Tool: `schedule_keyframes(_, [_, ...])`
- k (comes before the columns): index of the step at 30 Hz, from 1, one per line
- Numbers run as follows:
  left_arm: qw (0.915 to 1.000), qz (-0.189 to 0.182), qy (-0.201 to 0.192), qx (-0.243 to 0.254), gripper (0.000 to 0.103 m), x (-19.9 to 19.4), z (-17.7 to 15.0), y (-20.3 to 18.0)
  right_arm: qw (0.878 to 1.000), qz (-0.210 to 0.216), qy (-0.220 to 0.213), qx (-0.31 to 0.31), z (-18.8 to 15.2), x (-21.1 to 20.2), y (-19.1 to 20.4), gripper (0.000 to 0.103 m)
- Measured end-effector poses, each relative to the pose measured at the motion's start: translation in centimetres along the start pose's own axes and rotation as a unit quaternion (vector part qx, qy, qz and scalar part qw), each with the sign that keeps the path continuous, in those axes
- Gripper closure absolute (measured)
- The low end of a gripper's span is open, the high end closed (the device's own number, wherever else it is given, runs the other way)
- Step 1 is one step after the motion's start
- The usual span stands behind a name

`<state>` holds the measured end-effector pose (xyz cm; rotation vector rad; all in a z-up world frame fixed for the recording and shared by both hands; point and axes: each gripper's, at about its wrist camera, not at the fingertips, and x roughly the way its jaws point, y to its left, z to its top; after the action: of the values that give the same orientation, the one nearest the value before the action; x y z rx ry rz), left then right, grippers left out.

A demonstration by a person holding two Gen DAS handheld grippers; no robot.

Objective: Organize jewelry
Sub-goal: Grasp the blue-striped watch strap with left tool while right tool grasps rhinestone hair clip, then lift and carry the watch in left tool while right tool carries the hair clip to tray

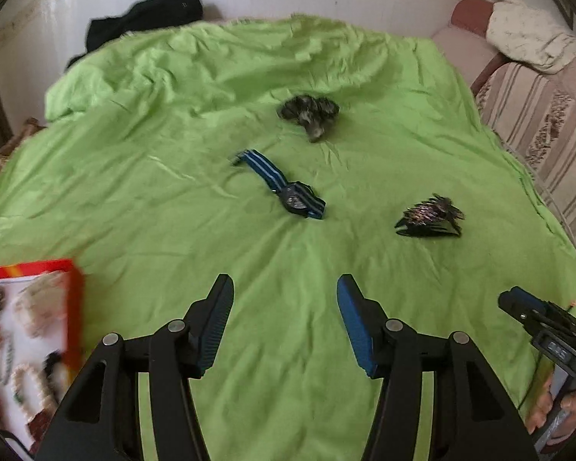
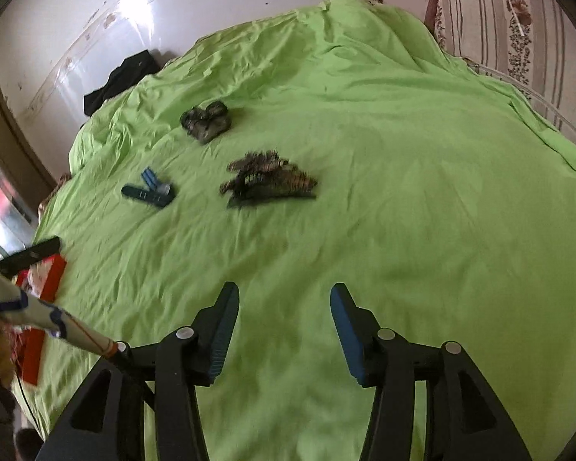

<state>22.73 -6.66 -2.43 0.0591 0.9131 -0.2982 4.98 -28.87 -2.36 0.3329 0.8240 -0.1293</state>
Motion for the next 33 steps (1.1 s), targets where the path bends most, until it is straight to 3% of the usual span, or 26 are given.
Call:
schedule_keyframes(4, [1.0, -0.002, 0.007, 0.003, 0.048, 4.3, 2.1, -0.8, 1.0, 0.017, -0.015, -0.019, 2.1, 1.6, 0.4, 0.035])
schedule_keyframes(6, [0.9999, 0.002, 0.004, 0.009, 0.048, 5.8, 3.0, -1.3, 0.999, 0.005, -0.026, -0.039, 3.2, 2.7, 0.7, 0.028])
schedule_keyframes(13, [0.9998, -0.015, 0.002, 0.013, 0.048, 10.5, 5.5, -2.1, 0.997, 0.013, -0.015, -0.072, 6.3, 6.8, 0.6, 0.021])
schedule_keyframes(15, [0.9997, -0.021, 0.005, 0.013, 0.048, 11.5, 5.5, -2.3, 0.996, 0.014, -0.014, -0.081, 6.8, 7.7, 0.7, 0.015])
schedule_keyframes(19, [0.9994, -0.03, 0.015, 0.012, 0.048, 13.0, 5.4, -2.5, 0.997, 0.028, -0.004, -0.073, 7.7, 9.6, 0.4, 0.015])
schedule_keyframes(20, [0.9992, -0.034, 0.019, 0.012, 0.051, 13.3, 5.3, -2.5, 0.997, 0.032, -0.001, -0.069, 7.8, 9.9, 0.4, 0.015])
schedule_keyframes(22, [0.9986, -0.043, 0.027, 0.012, 0.081, 13.5, 5.0, -2.5, 0.997, 0.039, 0.007, -0.064, 7.9, 10.6, 0.5, 0.015])
schedule_keyframes(23, [0.9982, -0.046, 0.038, 0.009, 0.101, 13.7, 4.9, -2.4, 0.997, 0.043, 0.011, -0.063, 7.9, 10.8, 0.5, 0.017])
schedule_keyframes(25, [0.9984, -0.044, 0.037, -0.001, 0.101, 13.1, 4.6, -2.0, 0.996, 0.047, 0.027, -0.064, 7.7, 11.2, 0.7, 0.033])
schedule_keyframes(26, [0.9986, -0.04, 0.034, -0.001, 0.101, 12.6, 4.5, -2.0, 0.996, 0.052, 0.036, -0.059, 7.6, 11.3, 0.7, 0.06])
schedule_keyframes(27, [0.9988, -0.038, 0.032, -0.002, 0.101, 11.9, 4.3, -1.9, 0.996, 0.058, 0.046, -0.054, 7.4, 11.4, 0.6, 0.066])
schedule_keyframes(30, [0.9988, -0.044, 0.019, -0.004, 0.101, 9.1, 3.6, -1.6, 0.996, 0.066, 0.052, -0.03, 6.8, 10.4, 0.5, 0.067])
schedule_keyframes(32, [0.999, -0.044, 0.006, 0.002, 0.102, 6.7, 2.9, -1.4, 0.994, 0.087, 0.06, -0.015, 6.2, 9.5, 0.4, 0.085])
schedule_keyframes(33, [0.999, -0.045, -0.002, 0.003, 0.102, 5.4, 2.5, -1.3, 0.994, 0.089, 0.06, -0.012, 5.9, 8.8, 0.5, 0.087])
